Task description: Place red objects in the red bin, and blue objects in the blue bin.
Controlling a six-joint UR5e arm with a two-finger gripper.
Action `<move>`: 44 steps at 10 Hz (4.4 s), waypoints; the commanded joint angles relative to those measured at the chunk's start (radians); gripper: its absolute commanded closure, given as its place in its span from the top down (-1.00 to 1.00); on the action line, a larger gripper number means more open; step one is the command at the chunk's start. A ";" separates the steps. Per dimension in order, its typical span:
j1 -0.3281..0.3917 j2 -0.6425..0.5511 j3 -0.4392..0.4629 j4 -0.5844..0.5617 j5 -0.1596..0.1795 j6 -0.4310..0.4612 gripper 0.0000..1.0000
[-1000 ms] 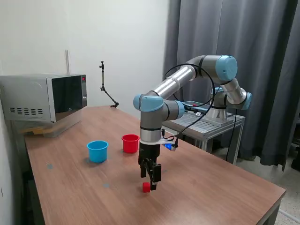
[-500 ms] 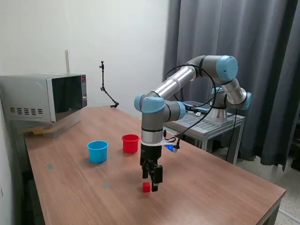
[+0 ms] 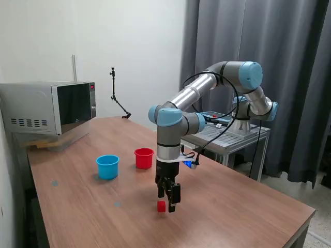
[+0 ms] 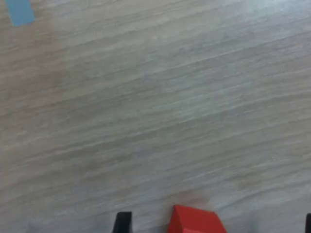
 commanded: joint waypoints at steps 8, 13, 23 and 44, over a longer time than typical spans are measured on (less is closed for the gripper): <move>0.003 0.004 0.002 0.002 0.000 0.000 1.00; 0.005 0.004 0.001 0.002 0.000 0.008 -1.00; 0.006 0.005 -0.007 0.002 0.000 0.008 1.00; -0.006 0.031 -0.056 0.000 0.002 0.005 -1.00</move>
